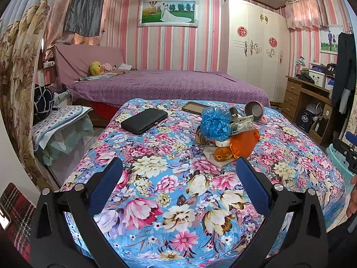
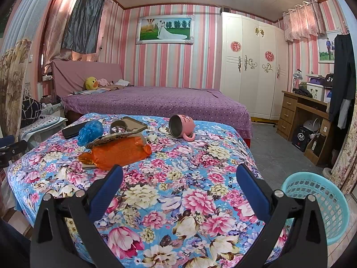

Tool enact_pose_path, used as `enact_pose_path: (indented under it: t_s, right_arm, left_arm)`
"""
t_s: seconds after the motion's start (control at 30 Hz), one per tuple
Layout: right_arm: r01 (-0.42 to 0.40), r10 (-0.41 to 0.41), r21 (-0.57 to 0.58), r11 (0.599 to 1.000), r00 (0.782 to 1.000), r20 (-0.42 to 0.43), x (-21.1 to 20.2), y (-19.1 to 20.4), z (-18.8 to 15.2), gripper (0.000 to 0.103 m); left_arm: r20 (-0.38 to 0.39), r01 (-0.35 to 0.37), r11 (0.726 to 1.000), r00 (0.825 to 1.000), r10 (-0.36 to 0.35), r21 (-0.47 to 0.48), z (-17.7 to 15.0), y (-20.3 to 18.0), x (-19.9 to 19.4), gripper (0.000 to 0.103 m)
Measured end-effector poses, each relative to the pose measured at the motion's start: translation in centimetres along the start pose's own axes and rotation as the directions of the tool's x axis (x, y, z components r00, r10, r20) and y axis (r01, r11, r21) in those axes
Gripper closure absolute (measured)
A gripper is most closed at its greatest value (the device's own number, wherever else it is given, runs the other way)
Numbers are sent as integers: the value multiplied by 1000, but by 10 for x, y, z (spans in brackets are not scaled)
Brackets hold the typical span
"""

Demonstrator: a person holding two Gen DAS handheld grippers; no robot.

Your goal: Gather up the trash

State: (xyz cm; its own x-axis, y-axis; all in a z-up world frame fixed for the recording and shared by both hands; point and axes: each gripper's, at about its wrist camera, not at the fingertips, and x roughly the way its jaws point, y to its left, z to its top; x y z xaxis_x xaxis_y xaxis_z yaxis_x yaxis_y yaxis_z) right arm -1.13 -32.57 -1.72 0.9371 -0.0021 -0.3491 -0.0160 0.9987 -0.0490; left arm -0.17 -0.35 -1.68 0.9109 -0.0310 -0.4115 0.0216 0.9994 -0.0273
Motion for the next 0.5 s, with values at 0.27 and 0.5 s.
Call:
enact_pose_path:
  t_s: [0.27, 0.5]
  right_arm:
    - [4, -4, 5, 1000, 1000, 2, 0, -1, 1, 4]
    - [3, -3, 2, 1000, 1000, 1, 0, -1, 1, 4]
  left_arm:
    - [0, 0, 1000, 1000, 0, -1, 0, 0, 0, 5]
    - [0, 0, 1000, 1000, 0, -1, 0, 0, 0, 5]
